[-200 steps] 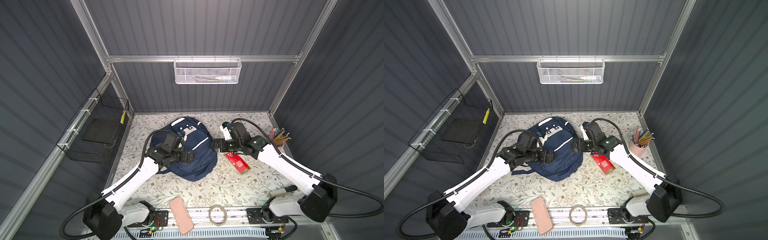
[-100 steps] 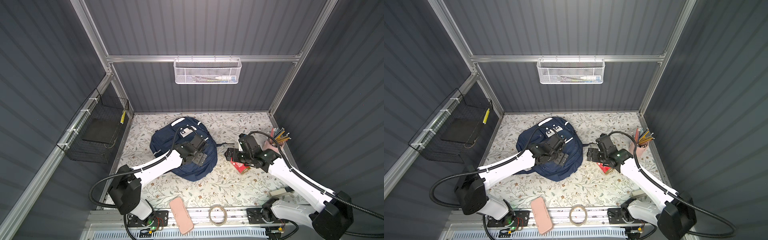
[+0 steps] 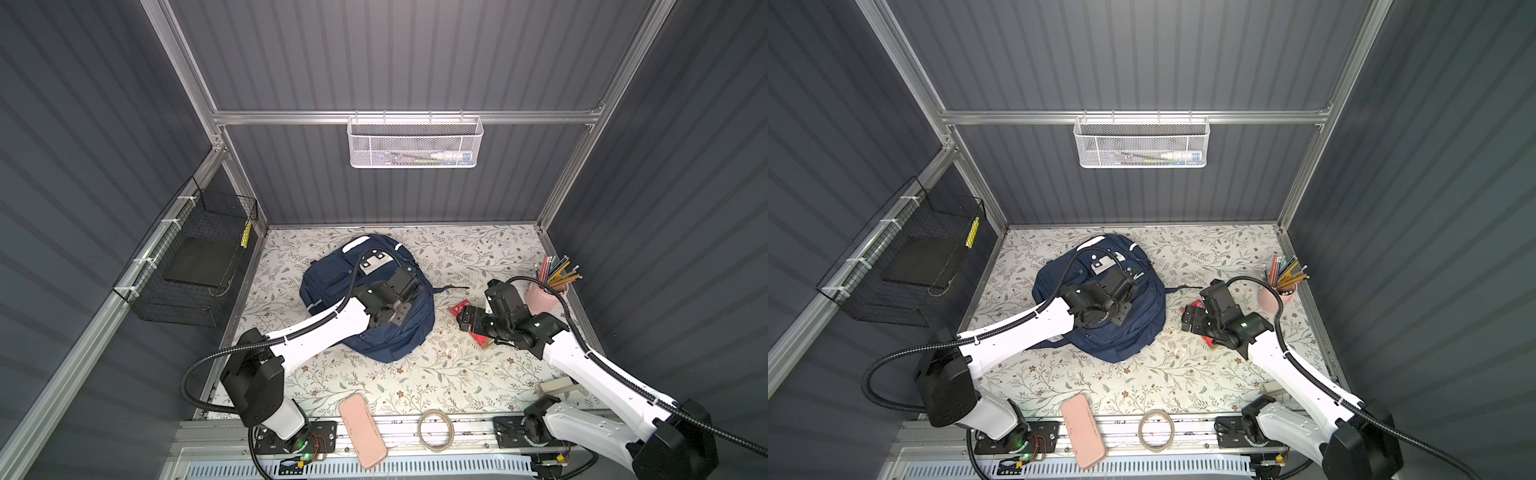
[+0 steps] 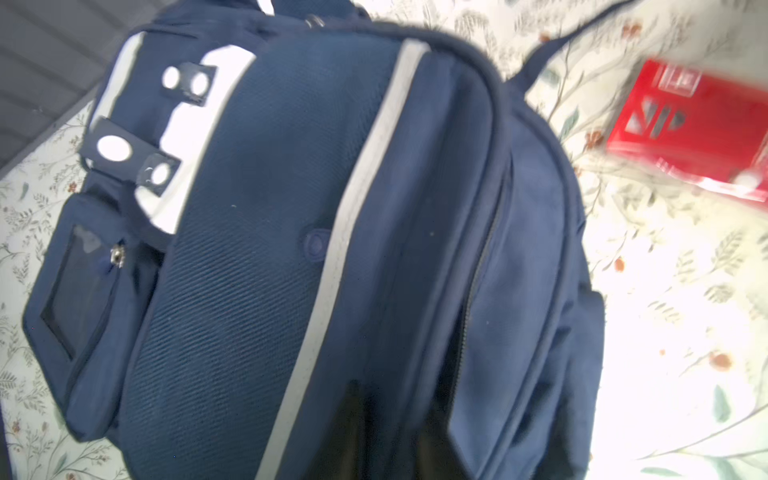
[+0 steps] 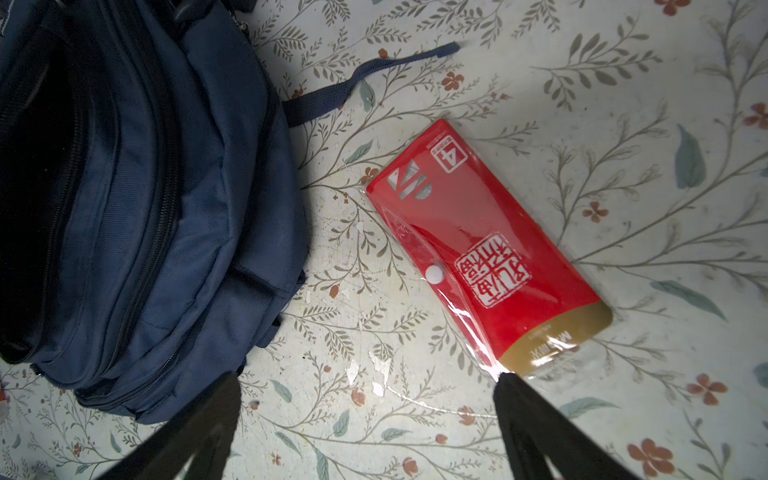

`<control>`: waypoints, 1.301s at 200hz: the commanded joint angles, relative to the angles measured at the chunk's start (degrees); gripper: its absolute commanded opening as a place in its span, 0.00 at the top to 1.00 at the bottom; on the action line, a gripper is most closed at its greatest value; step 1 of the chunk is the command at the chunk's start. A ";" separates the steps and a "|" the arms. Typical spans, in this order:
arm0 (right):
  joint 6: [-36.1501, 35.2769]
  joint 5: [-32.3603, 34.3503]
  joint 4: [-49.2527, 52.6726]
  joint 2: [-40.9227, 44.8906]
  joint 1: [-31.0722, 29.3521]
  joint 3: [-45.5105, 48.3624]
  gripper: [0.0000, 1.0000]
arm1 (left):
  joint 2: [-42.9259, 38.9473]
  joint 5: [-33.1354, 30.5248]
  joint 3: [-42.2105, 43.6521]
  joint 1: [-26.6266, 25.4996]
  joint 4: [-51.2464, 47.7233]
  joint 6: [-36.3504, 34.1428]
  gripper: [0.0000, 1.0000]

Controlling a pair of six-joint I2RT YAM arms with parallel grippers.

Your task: Pack the student bag

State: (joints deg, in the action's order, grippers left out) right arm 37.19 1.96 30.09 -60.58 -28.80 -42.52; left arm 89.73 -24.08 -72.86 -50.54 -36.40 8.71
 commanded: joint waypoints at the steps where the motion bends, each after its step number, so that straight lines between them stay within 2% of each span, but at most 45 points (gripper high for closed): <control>1: 0.69 0.72 -0.63 0.36 0.29 1.10 0.04 | -0.32 -2.69 -1.82 0.47 -2.21 0.56 0.91; 13: 0.61 1.06 -0.54 0.52 0.28 1.37 0.04 | 0.04 -3.15 -2.04 0.45 -2.40 0.65 1.00; 32: 0.10 2.34 -0.64 0.72 1.14 1.99 0.04 | -0.58 -2.29 -3.74 0.45 -3.56 1.37 1.00; 54: -1.46 2.67 -0.91 0.09 5.02 3.10 0.01 | -3.27 -0.19 -5.21 0.51 -3.20 1.85 1.00; 104: -5.30 -6.47 -6.64 -9.31 18.57 5.25 0.01 | -4.51 8.08 -2.26 2.54 -0.50 4.89 1.00; 145: -7.48 -9.52 -6.16 -15.78 19.66 2.80 0.02 | -4.34 13.49 1.67 2.60 2.55 8.03 1.00; 155: -7.68 -10.65 -6.83 -16.27 19.66 3.39 0.02 | -4.88 14.54 2.71 2.57 3.77 8.84 0.93; 159: -7.77 -10.91 -7.03 -16.47 19.66 3.68 0.02 | -5.27 15.22 3.04 2.58 4.33 9.23 0.87; 169: -7.74 -11.18 -7.07 -16.72 19.66 4.29 0.02 | -6.07 17.19 3.64 2.53 5.61 10.89 0.60; 177: -7.43 -11.46 -6.89 -16.90 19.66 4.82 0.02 | -6.72 18.84 4.20 2.42 7.26 12.66 0.49; 184: -7.08 -12.15 -6.89 -16.86 19.70 5.32 0.03 | -7.24 20.44 4.62 1.97 9.00 14.57 0.44; 213: -5.20 -19.36 -7.24 -16.13 19.33 7.97 0.07 | -6.10 28.48 7.37 -1.81 21.11 24.83 0.41; 235: -4.28 -24.61 -12.14 -12.15 19.63 10.77 0.06 | 0.05 32.72 9.44 -4.68 32.60 31.55 0.43; 246: -4.08 -23.40 -11.40 -11.27 20.30 9.73 0.06 | 4.53 33.02 7.65 -5.55 33.88 32.84 0.46; 260: -3.84 -19.10 -10.32 -10.93 21.33 8.32 0.06 | 9.94 31.65 4.60 -6.12 34.13 33.54 0.55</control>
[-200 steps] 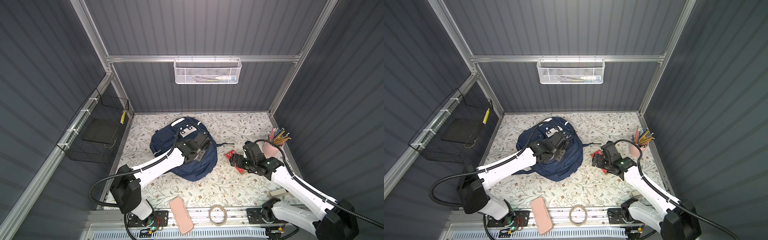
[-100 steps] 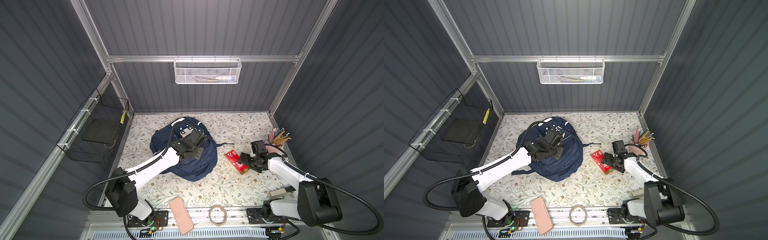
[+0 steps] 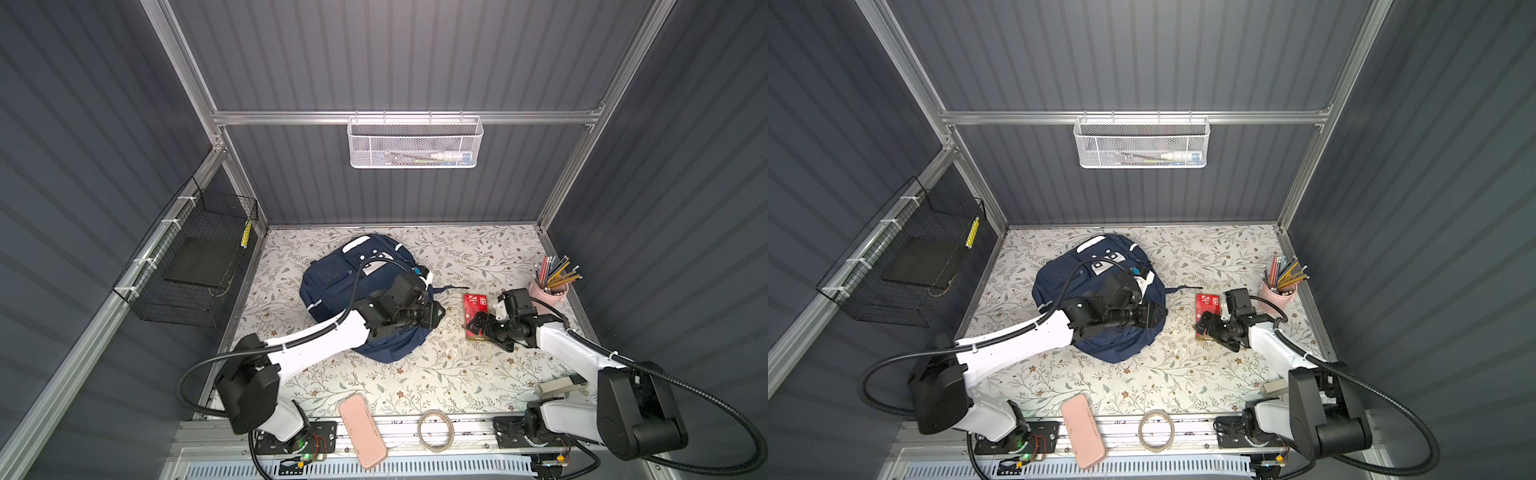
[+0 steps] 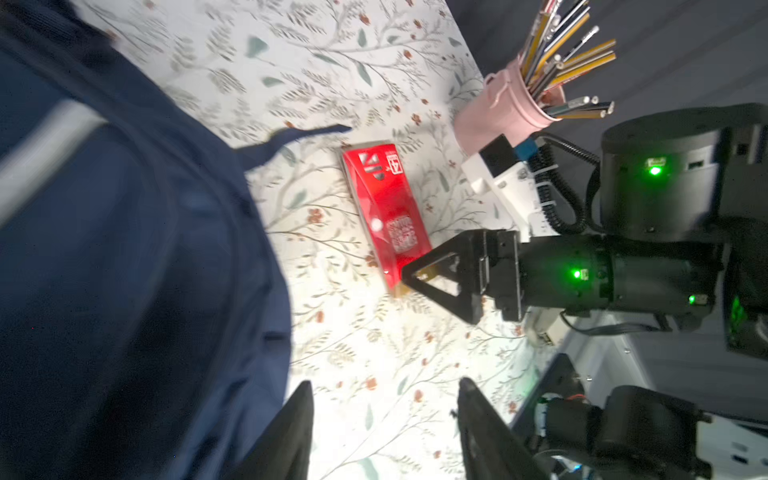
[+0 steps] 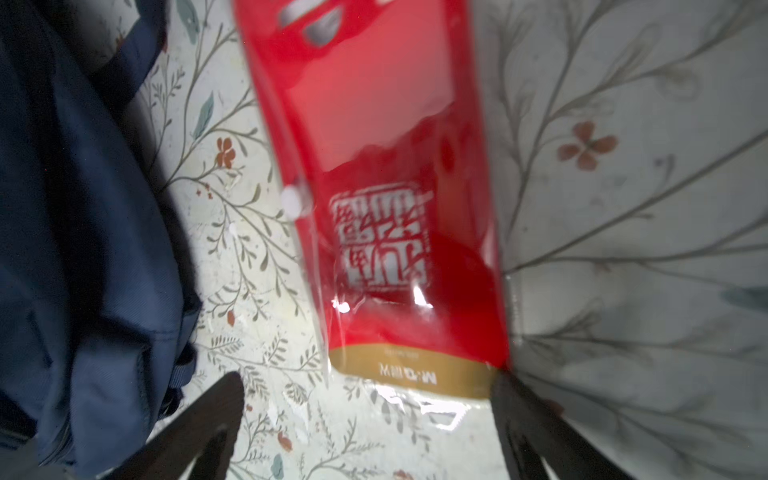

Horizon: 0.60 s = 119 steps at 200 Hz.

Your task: Pack the student bag

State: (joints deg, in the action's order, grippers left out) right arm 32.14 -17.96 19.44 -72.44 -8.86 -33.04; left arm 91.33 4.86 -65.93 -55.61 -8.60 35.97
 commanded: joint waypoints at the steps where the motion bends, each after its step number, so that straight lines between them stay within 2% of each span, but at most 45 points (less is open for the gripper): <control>1: 1.23 1.12 0.46 0.87 1.48 -1.29 0.06 | 8.65 2.71 -2.57 -1.02 6.50 6.30 0.56; 18: 1.64 4.52 0.91 0.80 2.82 -2.20 0.06 | 13.58 0.42 -5.43 -0.99 7.38 6.20 0.67; 34: 3.05 4.10 -0.48 1.04 4.61 -1.46 0.07 | 18.31 -0.38 -8.73 -0.83 8.13 5.62 0.75; 59: 5.19 0.12 -5.42 1.40 8.14 1.56 0.12 | 25.54 2.53 -14.54 -1.02 8.89 3.52 0.76; 81: 4.80 0.78 -8.28 1.13 8.84 1.95 0.20 | 29.60 3.38 -18.39 -0.99 11.35 2.76 0.74; 119: 5.93 -0.09 -12.39 -3.42 11.87 1.99 0.32 | 37.10 4.37 -26.21 -1.00 8.78 0.16 0.73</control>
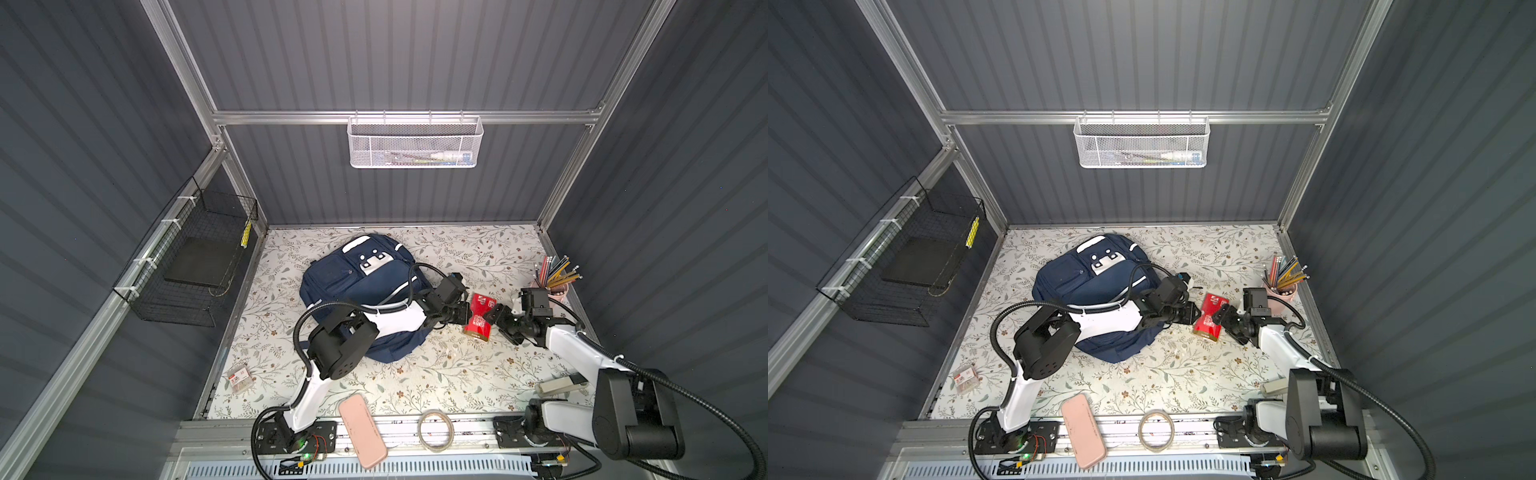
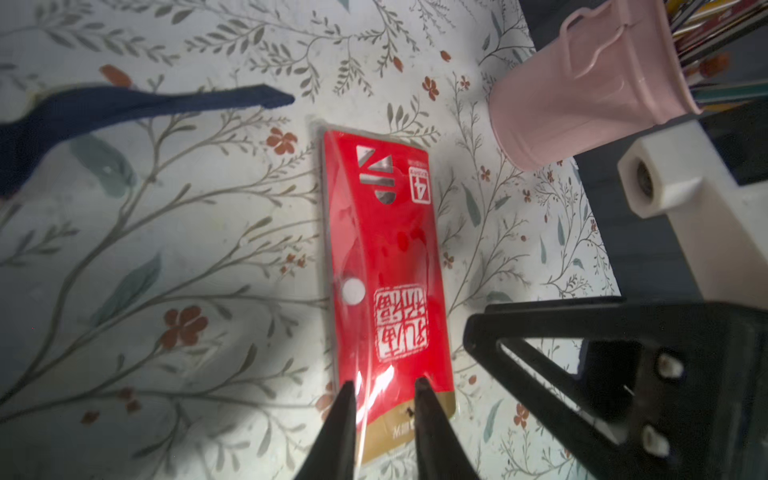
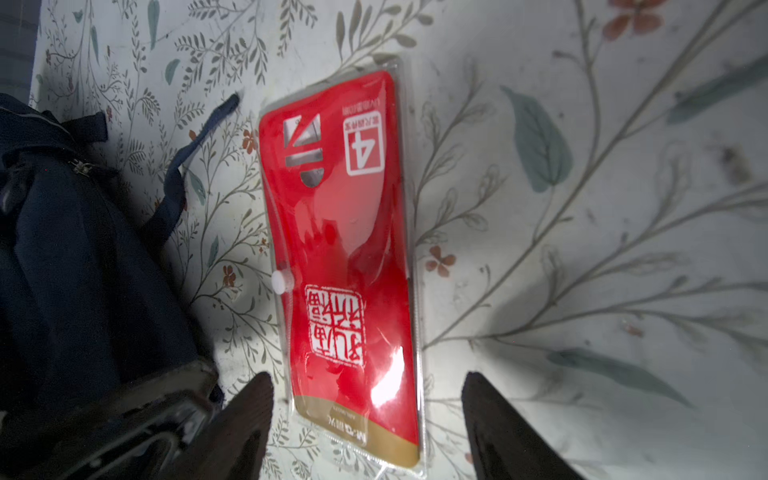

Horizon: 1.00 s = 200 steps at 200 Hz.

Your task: Pack the student bag

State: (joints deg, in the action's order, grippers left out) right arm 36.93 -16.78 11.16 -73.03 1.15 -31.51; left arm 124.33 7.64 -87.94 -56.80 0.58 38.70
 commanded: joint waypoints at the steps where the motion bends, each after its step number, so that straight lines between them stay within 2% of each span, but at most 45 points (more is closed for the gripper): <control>1: 1.18 -1.34 -4.25 -2.95 1.94 0.51 0.32 | 4.26 1.68 -4.32 0.23 -0.40 -2.53 0.73; 20: 0.97 -1.93 -5.84 -5.77 2.76 0.19 0.37 | 5.56 0.60 -5.05 0.17 -0.27 -2.30 0.72; 41: 1.04 -6.90 -10.00 -8.76 3.25 0.43 0.48 | 6.90 -1.32 -6.63 0.16 -2.05 -3.59 0.73; 87: 1.58 -9.38 -11.98 -11.38 3.20 0.73 0.68 | 8.18 -3.30 -4.65 0.14 -2.12 -2.48 0.75; 112: -0.05 -11.72 -10.21 -11.93 2.98 -0.76 0.67 | 9.79 -1.77 -4.20 0.14 -1.21 -1.57 0.78; 136: -1.87 -10.26 -7.57 -12.89 2.96 -2.53 0.56 | 9.78 -1.95 -3.41 0.16 -0.49 -1.23 0.79; 166: -1.42 -6.21 -3.40 -12.63 2.82 -5.32 0.58 | 7.40 -1.55 -2.49 0.19 0.84 -1.34 0.80; 174: -1.75 -8.32 -5.34 -12.76 2.81 -5.24 0.60 | 7.39 -1.29 -2.95 0.19 0.40 -1.34 0.80; 191: -0.39 -18.80 -12.92 -14.36 2.46 -4.27 0.64 | 7.77 0.60 -1.79 0.16 2.88 -0.09 0.81; 200: 0.14 -20.42 -14.49 -14.68 1.76 -4.19 0.66 | 7.60 1.05 -0.47 0.14 4.68 0.86 0.81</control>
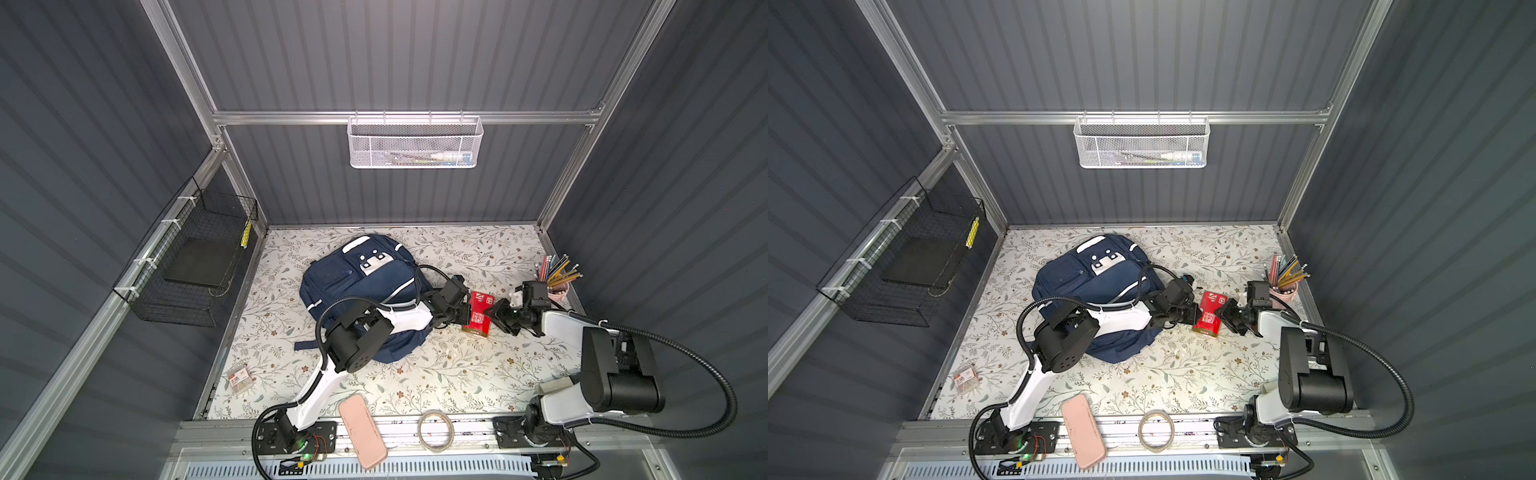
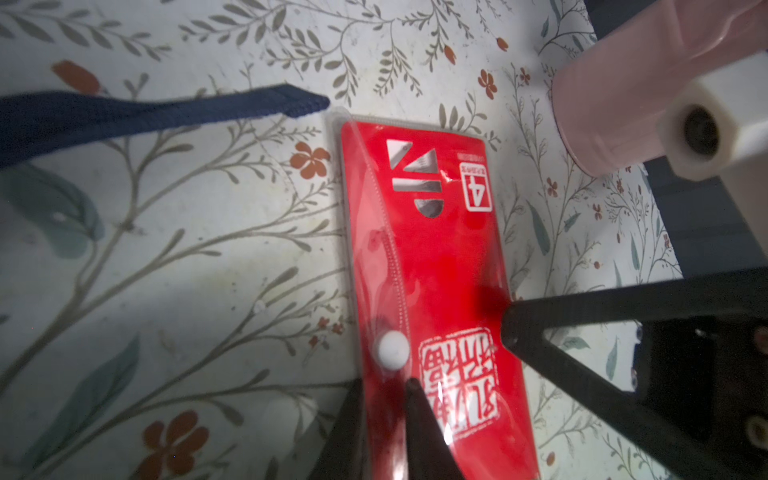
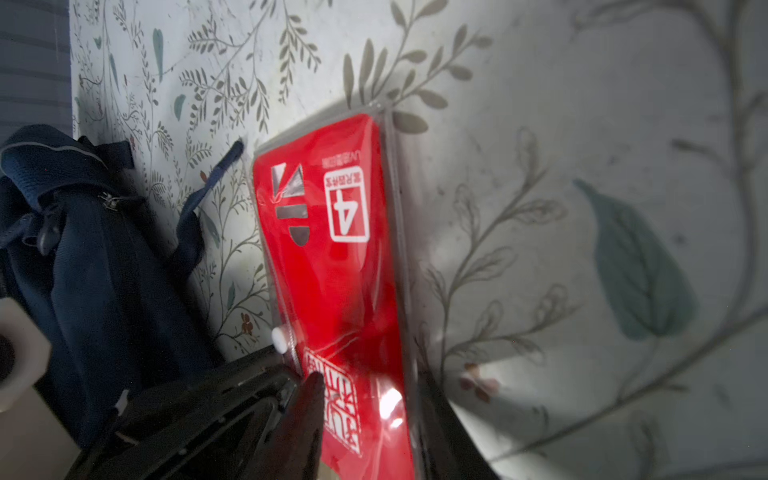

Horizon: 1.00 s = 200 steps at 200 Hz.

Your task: Pack the student bag

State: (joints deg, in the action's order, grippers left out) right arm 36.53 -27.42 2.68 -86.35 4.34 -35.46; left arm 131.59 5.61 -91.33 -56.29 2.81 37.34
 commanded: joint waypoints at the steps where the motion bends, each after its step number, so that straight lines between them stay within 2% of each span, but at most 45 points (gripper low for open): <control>1: 0.50 -9.81 -6.10 -1.37 -1.56 -0.23 0.66 | 0.34 3.09 3.00 -0.34 2.50 2.30 0.81; 14: 0.10 -9.32 -7.20 -0.86 -2.80 -0.03 0.68 | 0.33 3.04 3.42 -0.37 2.57 2.38 0.82; 35: 3.53 -12.94 -13.67 -1.82 -3.23 1.85 0.71 | 0.04 3.88 4.09 -0.36 3.54 2.70 0.82; 57: 0.85 -6.84 -6.09 0.57 -3.64 0.84 0.78 | -1.58 2.72 5.47 -0.34 3.69 2.49 0.82; 78: -1.54 -1.39 0.90 4.38 -3.64 0.08 0.91 | -3.27 2.66 5.57 -0.31 3.26 2.05 0.82; 100: -3.40 -0.30 4.30 6.13 -3.64 -0.61 1.00 | -4.86 3.24 4.31 -0.31 1.90 1.88 0.80; 129: -3.66 -1.23 7.65 11.62 -3.72 -0.29 1.00 | -10.78 4.38 4.69 -0.40 1.26 0.37 0.76; 150: -3.59 -0.18 12.66 20.02 -3.73 -0.91 1.00 | -17.95 2.30 -0.18 -1.18 -9.10 -7.04 0.66; 171: -3.16 -0.89 17.17 28.85 -3.98 -2.42 1.00 | -25.61 -0.98 0.51 -0.64 -14.16 -9.58 0.52; 178: -2.82 -1.33 18.55 30.84 -4.23 -3.27 1.00 | -27.49 -2.44 0.39 -0.55 -17.11 -11.34 0.43; 188: -2.78 -1.91 21.11 33.03 -4.86 -4.80 1.00 | -29.60 -5.43 -0.45 -0.52 -22.59 -13.99 0.25; 200: -2.22 -1.15 23.03 35.34 -6.55 -6.34 1.00 | -31.42 -8.80 -1.45 -0.42 -29.32 -17.90 0.12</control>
State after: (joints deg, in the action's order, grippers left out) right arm 34.09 -28.16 18.61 -54.85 -0.01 -38.39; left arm 103.57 3.95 -90.61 -56.97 -10.98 28.45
